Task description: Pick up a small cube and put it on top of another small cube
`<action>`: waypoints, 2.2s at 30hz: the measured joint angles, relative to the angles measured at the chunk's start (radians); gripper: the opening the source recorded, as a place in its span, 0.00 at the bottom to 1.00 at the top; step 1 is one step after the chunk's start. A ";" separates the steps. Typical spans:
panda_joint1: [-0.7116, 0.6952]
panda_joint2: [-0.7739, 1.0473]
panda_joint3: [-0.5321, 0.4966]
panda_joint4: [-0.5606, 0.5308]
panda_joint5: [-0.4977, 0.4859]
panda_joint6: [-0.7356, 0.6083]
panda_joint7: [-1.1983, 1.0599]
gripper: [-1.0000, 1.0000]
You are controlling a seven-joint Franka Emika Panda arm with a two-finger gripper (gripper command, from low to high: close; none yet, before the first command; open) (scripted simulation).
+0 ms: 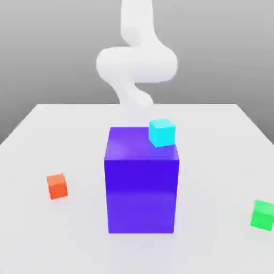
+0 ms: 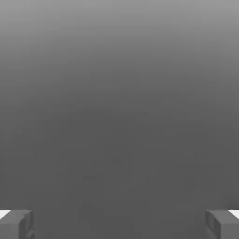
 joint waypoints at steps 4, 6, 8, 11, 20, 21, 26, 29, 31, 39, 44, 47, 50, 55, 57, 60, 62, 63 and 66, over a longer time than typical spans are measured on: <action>-0.094 0.151 0.030 0.033 -0.043 0.022 0.147 0.50; -0.134 0.225 0.040 0.049 -0.065 0.033 0.220 0.50; -0.172 0.298 0.047 0.064 -0.086 0.044 0.291 0.50; -0.220 0.407 0.048 0.088 -0.118 0.060 0.398 0.50; -0.339 0.731 0.002 0.157 -0.157 0.113 0.680 0.50; -0.348 0.766 -0.004 0.164 -0.153 0.120 0.706 0.50; -0.385 0.939 -0.037 0.201 -0.108 0.157 0.818 0.50; -0.413 1.042 -0.057 0.222 -0.059 0.181 0.870 0.50; -0.436 1.109 -0.065 0.236 -0.018 0.195 0.900 0.50; -0.487 1.348 -0.060 0.292 0.069 0.314 0.942 0.00; -0.488 1.364 -0.060 0.296 0.071 0.327 0.941 0.00; -0.486 1.299 -0.063 0.280 0.068 0.277 0.944 0.00; -0.446 1.218 -0.046 0.244 0.061 0.229 0.966 0.00; -0.310 1.150 0.034 0.162 0.044 0.233 1.042 0.00; -0.256 1.123 0.067 0.128 0.036 0.238 1.072 0.00; -0.177 1.082 0.118 0.075 0.022 0.246 1.120 0.00; -0.123 1.053 0.154 0.039 0.011 0.253 1.154 0.00; -0.096 1.037 0.173 0.021 0.005 0.256 1.171 0.00; -0.013 0.990 0.235 -0.037 -0.013 0.266 1.227 0.00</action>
